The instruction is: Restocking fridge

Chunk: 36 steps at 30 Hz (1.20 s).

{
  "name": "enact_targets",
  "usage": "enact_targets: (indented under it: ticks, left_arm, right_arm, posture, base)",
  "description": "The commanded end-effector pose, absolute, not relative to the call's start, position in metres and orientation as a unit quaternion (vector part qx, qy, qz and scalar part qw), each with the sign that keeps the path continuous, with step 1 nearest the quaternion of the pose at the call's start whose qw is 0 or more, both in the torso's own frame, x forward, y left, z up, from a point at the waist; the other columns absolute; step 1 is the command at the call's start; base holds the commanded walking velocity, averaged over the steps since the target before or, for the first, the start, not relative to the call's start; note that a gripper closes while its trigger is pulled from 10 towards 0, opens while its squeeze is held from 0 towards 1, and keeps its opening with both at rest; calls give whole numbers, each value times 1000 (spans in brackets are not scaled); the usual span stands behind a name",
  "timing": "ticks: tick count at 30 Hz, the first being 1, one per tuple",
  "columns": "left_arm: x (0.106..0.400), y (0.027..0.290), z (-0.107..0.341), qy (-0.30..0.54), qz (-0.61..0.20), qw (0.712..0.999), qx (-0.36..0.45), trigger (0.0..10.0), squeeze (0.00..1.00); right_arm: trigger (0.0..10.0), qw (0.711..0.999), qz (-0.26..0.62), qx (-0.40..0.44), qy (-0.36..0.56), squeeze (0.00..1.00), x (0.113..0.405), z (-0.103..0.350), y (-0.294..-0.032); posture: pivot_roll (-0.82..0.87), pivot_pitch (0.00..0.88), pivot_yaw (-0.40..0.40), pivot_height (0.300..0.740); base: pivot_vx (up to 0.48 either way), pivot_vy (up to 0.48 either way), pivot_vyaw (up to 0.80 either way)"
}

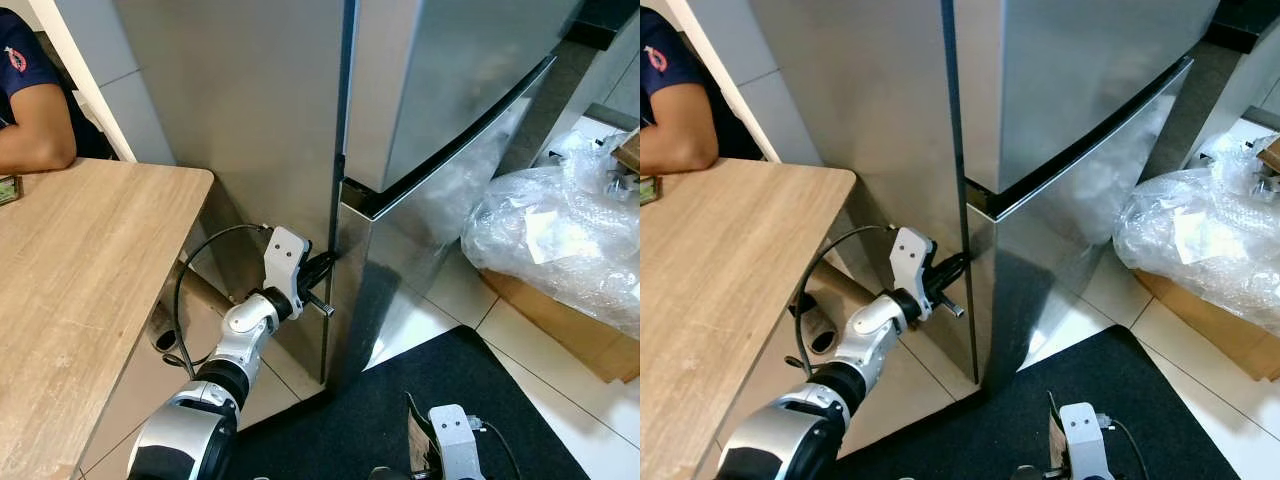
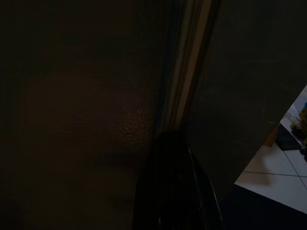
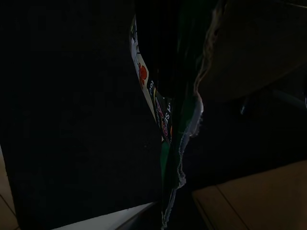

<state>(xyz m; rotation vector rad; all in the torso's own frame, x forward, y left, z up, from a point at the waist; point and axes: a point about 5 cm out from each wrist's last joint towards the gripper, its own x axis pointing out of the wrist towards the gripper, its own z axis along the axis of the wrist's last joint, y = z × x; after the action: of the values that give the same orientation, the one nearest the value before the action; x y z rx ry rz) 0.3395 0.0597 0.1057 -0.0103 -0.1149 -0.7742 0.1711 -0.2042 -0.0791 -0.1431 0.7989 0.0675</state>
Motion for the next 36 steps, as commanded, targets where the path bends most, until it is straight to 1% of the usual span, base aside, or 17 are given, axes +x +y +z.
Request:
enact_targets:
  ticks: [1, 13, 17, 18, 19, 20, 21, 31, 33, 34, 35, 36]
  left_arm:
    - [334, 45, 104, -54, -406, 912, -10, 10000, 0]
    - [340, 43, 110, -52, -395, 917, -3, 10000, 0]
    - [343, 40, 115, -54, -400, 915, -3, 10000, 0]
    - [343, 39, 115, -54, -402, 914, -3, 10000, 275]
    - [343, 39, 115, -54, -403, 914, -3, 10000, 616]
    - [343, 39, 115, -54, -403, 914, -3, 10000, 616]
    - [343, 38, 116, -54, -406, 912, -4, 10000, 1000]
    - [340, 32, 116, -55, -424, 904, -7, 10000, 1000]
    - [336, 24, 115, -53, -448, 892, -16, 10000, 1000]
    - [336, 24, 115, -53, -448, 892, -16, 10000, 1000]
    - [330, 15, 113, -48, -478, 877, -26, 10000, 1000]
    - [330, 15, 113, -48, -478, 877, -26, 10000, 1000]
  right_arm:
    - [10000, 917, 28, -65, 392, 0, 167, -81, -206]
    - [10000, 918, 24, -65, 390, 0, 167, -80, -206]
    - [10000, 918, 23, -64, 390, 0, 167, -81, -206]
    - [10000, 918, 22, -64, 391, 0, 166, -81, -206]
    - [10000, 918, 22, -64, 391, 0, 166, -81, -206]
    - [10000, 918, 22, -64, 391, 0, 166, -81, -206]
    - [10000, 918, 22, -64, 391, 0, 166, -81, -206]
    - [10000, 918, 21, -62, 391, 0, 165, -81, -205]
    - [10000, 916, 22, -60, 396, 0, 164, -82, -205]
    - [10000, 916, 22, -60, 396, 0, 164, -82, -205]
    - [10000, 914, 26, -58, 401, 0, 163, -83, -205]
    - [10000, 914, 26, -58, 401, 0, 163, -83, -205]
  posture:
    - [-198, 154, 58, 740]
    - [-203, 150, 65, 740]
    - [-203, 151, 71, 740]
    - [-203, 151, 71, 740]
    - [-203, 151, 71, 740]
    - [-203, 151, 71, 740]
    - [-203, 151, 71, 740]
    - [-203, 149, 75, 740]
    - [-201, 149, 71, 740]
    - [-201, 149, 71, 740]
    - [-200, 148, 70, 740]
    - [-200, 148, 70, 740]
  base:
    - [0, 0, 0]
    - [0, 0, 0]
    - [0, 0, 0]
    - [0, 0, 0]
    - [0, 0, 0]
    - [0, 0, 0]
    - [0, 0, 0]
    - [0, 0, 0]
    - [0, 0, 0]
    - [0, 0, 0]
    - [0, 0, 0]
    - [0, 0, 0]
